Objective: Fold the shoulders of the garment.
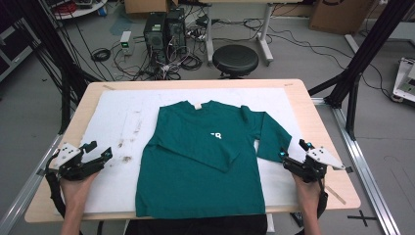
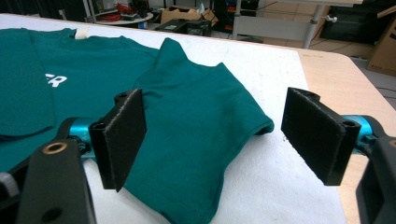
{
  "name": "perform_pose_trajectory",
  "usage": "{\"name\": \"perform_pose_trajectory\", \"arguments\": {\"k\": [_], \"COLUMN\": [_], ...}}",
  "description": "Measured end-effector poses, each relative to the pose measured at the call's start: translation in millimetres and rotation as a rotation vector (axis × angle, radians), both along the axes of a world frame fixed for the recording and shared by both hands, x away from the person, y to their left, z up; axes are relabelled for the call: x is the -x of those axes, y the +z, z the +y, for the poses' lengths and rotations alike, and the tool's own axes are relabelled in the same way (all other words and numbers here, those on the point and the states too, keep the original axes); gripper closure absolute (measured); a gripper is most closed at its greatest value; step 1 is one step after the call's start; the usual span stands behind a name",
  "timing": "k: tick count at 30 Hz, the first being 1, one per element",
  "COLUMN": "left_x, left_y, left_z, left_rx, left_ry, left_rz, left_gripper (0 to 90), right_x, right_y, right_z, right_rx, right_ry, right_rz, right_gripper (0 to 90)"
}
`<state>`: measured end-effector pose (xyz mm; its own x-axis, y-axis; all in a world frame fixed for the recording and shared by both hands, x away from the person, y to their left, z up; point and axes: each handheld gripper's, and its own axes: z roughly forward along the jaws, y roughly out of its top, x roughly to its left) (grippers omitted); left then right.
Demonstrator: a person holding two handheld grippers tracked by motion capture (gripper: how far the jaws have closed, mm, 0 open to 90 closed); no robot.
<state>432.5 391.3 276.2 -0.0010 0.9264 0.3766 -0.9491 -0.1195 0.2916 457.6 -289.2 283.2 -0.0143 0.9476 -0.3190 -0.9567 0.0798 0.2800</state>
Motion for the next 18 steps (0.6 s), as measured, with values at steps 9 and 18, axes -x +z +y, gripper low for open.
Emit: {"name": "perform_pose_trajectory", "arguments": {"k": [9, 18], "left_x": [-0.1, 0.0], "left_y": [1.8, 2.6], "left_z": [0.2, -0.2], "left_rx": [0.007, 0.007], "left_ry": [-0.008, 0.001], "left_rz": [0.017, 0.025], "left_gripper": [33.0, 33.0], "right_x": [2.3, 40.2], "right_y": [5.3, 22.4], "right_z": [0.6, 16.3], "right_rx": [0.022, 0.177], "right_ry": [-0.01, -0.096], "right_rz": [0.052, 0.123], "right_gripper": [30.4, 39.1]}}
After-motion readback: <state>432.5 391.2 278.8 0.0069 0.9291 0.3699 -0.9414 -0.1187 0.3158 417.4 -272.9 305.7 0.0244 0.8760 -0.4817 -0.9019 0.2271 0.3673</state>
